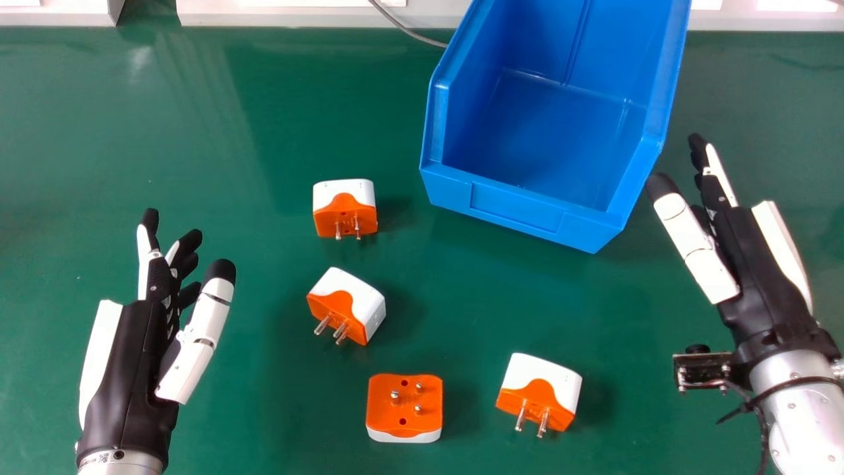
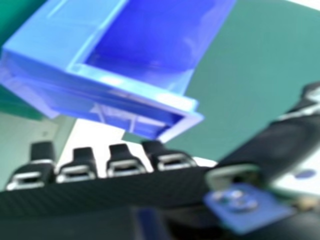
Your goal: Pick all objects and put in blue box
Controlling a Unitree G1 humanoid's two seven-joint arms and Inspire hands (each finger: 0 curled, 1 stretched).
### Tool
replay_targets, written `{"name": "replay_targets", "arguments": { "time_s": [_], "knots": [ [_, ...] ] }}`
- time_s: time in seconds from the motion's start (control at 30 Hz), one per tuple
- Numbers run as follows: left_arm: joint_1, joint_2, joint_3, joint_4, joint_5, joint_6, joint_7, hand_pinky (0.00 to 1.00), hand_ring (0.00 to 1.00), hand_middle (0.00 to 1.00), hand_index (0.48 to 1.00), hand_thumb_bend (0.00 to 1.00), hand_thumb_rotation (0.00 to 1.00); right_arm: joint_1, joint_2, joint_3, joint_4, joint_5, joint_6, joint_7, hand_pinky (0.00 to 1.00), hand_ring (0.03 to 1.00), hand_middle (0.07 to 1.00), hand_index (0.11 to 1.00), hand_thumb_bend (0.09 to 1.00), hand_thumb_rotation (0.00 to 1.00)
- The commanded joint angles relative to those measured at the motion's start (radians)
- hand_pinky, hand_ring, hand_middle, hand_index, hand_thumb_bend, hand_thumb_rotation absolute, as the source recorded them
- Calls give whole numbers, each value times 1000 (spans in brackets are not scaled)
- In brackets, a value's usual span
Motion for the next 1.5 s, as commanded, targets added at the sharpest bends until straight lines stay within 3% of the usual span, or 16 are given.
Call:
{"name": "replay_targets", "arguments": {
  "time_s": [0.0, 0.1, 0.27, 0.5, 0.63, 0.73, 0.8, 1.07, 1.3, 1.47],
  "knots": [
    [-9, 12, 8, 12, -12, -46, -1, 861, 931, 944, 955, 218, 709, -21, 4, -12, -5, 5, -27, -18, 862, 956, 976, 951, 405, 1000],
    [-16, 12, 8, 23, -13, -62, 3, 860, 930, 943, 954, 219, 707, -28, 8, -15, 4, 8, -32, -23, 861, 956, 976, 951, 402, 1000],
    [-24, 6, 4, 33, -4, -60, 14, 848, 924, 933, 944, 212, 667, -32, 7, -19, 11, 5, -43, -31, 861, 956, 977, 951, 361, 1000],
    [-12, -14, -9, 16, 0, -49, 29, 843, 921, 930, 941, 199, 636, 44, 5, -1, -40, -60, -89, -72, 847, 951, 970, 946, 381, 1000],
    [-4, -30, -21, 6, 9, -49, 43, 833, 915, 925, 934, 203, 609, 169, 2, 28, -96, -130, -176, -106, 832, 943, 960, 936, 470, 1000],
    [9, -35, -27, -5, 12, -45, 47, 826, 912, 922, 931, 206, 595, 275, -6, 38, -127, -192, -270, -146, 823, 937, 952, 930, 472, 1000],
    [13, -35, -29, -11, 12, -41, 47, 821, 910, 921, 928, 211, 586, 322, -9, 49, -125, -230, -319, -168, 802, 930, 939, 925, 441, 1000],
    [24, -31, -33, -18, 9, -48, 48, 823, 911, 923, 930, 215, 587, 454, -35, 86, -185, -408, -324, -178, 812, 954, 964, 959, 417, 1000],
    [29, -22, -26, -16, 5, -57, 44, 832, 917, 928, 935, 238, 635, 467, -60, 133, -139, -600, -299, -242, 805, 967, 995, 978, 554, 1000],
    [39, -18, -24, -32, 5, -53, 42, 840, 921, 930, 938, 244, 658, 450, -69, 165, -102, -680, -275, -270, 794, 929, 975, 952, 626, 858]
  ]
}}
